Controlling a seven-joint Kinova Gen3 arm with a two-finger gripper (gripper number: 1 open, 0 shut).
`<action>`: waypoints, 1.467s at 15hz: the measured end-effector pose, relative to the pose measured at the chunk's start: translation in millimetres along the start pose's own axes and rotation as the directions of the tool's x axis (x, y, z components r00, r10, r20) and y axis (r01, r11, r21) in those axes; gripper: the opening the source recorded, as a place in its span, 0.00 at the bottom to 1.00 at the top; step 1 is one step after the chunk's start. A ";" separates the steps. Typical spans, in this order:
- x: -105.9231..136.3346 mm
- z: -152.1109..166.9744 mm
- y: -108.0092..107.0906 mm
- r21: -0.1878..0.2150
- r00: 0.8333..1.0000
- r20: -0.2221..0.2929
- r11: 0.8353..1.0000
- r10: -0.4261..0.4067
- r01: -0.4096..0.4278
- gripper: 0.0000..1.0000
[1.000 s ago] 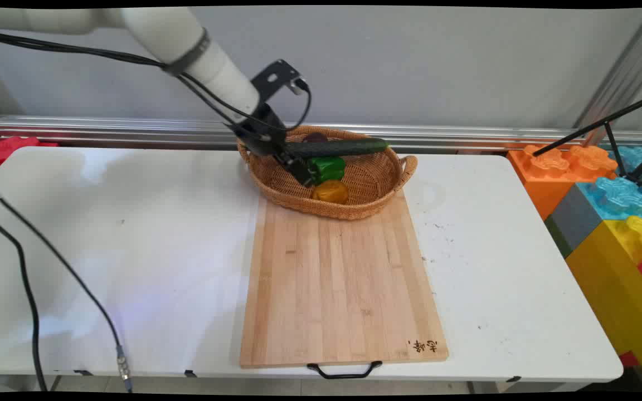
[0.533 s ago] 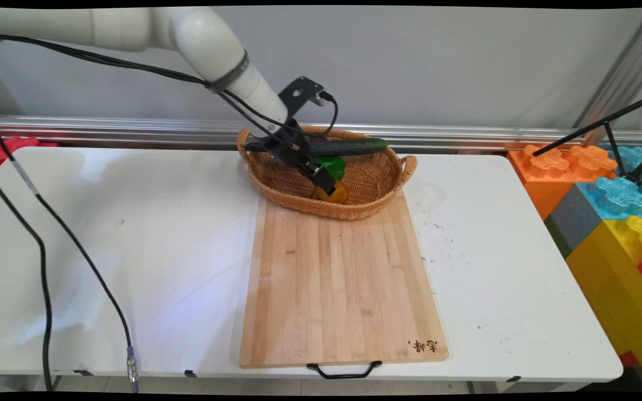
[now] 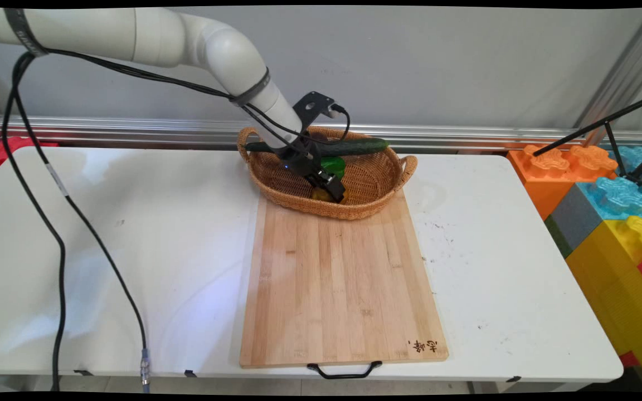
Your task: Pick up the potato from the vegetable basket, then place the picked object on the cutting board
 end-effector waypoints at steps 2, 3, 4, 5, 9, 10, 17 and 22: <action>1.7 4.5 -0.3 -0.003 1.000 0.003 1.000 -0.005 0.005 0.00; 2.0 5.4 -0.4 -0.004 1.000 0.005 1.000 -0.005 0.005 0.00; 2.1 5.5 0.1 -0.005 1.000 0.008 1.000 -0.002 0.002 0.00; 2.1 4.6 0.6 -0.006 1.000 0.009 1.000 0.000 0.000 0.00; 7.2 -16.5 13.7 -0.035 0.998 -0.052 0.999 0.032 -0.034 0.00; 8.4 -24.7 19.3 -0.041 0.997 -0.072 0.998 0.041 -0.044 0.00; 12.3 -89.5 81.9 -0.036 0.982 -0.151 0.992 0.115 -0.121 0.00; -10.6 -97.0 132.5 -0.057 0.988 -0.064 0.988 0.137 -0.141 0.00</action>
